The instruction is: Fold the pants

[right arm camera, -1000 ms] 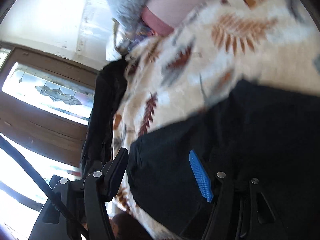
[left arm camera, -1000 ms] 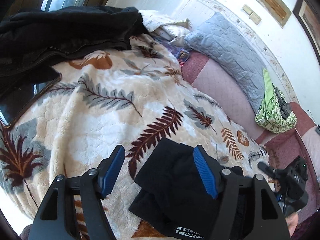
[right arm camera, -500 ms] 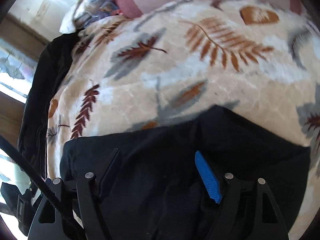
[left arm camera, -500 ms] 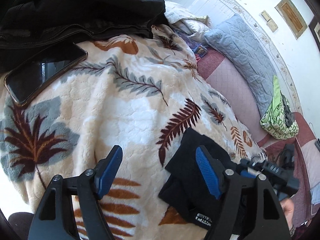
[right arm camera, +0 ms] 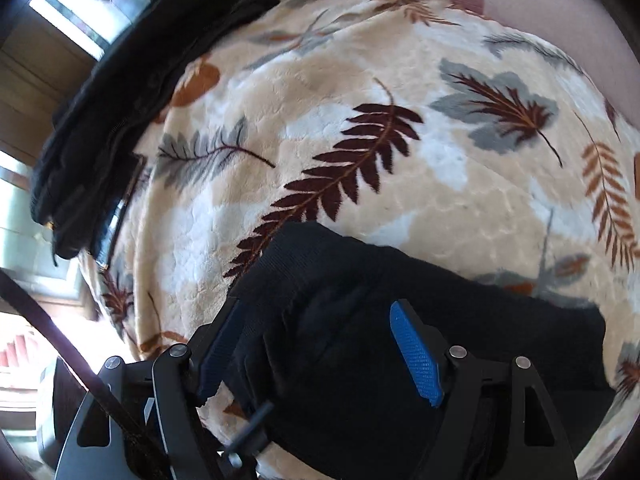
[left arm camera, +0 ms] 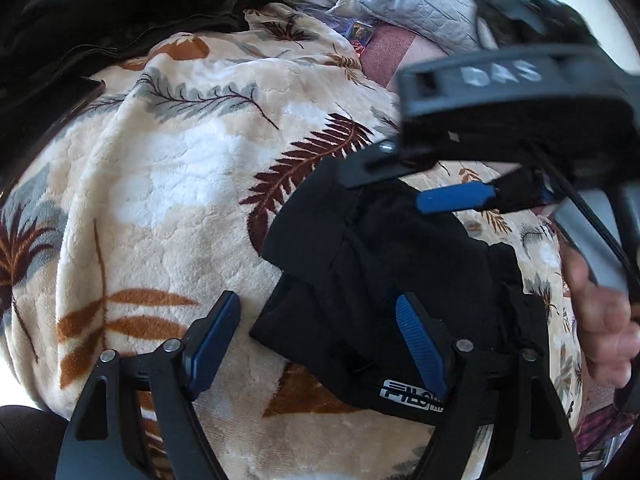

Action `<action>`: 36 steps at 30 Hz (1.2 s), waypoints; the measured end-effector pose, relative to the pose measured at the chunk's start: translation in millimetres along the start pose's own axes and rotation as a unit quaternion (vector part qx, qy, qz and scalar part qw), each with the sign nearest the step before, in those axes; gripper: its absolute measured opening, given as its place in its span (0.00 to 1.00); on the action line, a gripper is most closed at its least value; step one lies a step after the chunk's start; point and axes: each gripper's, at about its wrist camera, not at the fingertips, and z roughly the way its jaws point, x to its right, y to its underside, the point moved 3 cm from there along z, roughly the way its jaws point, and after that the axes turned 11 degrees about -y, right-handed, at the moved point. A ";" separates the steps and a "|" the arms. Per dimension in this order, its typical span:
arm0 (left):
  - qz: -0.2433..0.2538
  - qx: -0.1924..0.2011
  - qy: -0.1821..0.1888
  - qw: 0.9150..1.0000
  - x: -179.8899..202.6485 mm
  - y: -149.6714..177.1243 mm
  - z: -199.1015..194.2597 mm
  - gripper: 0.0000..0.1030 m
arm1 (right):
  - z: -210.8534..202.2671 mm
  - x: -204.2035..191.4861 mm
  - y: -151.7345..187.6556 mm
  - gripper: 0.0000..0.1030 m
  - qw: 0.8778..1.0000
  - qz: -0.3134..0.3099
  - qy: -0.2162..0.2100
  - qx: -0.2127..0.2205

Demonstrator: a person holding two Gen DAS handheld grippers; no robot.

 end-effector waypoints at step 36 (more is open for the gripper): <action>0.030 0.051 0.146 0.988 74.0 13.2 -72.2 0.24 | -73.9 -9.2 50.6 0.18 0.994 -0.058 0.070 0.056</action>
